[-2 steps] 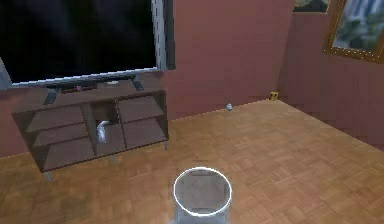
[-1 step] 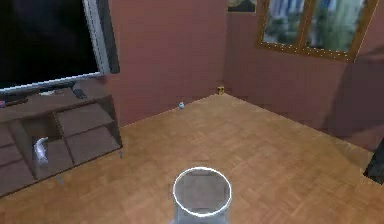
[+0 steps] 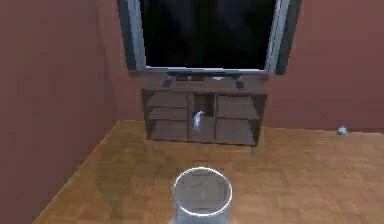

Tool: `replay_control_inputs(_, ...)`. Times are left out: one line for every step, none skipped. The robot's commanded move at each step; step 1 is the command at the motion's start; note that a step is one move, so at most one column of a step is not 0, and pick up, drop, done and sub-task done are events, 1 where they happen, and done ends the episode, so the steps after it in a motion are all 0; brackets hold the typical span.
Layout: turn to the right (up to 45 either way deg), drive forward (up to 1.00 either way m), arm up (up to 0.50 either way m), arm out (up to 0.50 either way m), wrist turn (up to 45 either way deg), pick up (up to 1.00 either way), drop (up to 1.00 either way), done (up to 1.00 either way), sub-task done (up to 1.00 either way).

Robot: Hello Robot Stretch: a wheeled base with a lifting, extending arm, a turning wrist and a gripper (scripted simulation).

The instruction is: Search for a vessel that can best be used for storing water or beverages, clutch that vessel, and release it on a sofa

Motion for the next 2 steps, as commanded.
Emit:
replay_control_inputs(-45.0,0.00,0.00,0.00,0.0,0.00,0.00,0.00,0.00)
replay_control_inputs(-45.0,0.00,0.00,0.00,0.0,0.00,0.00,0.00,0.00)
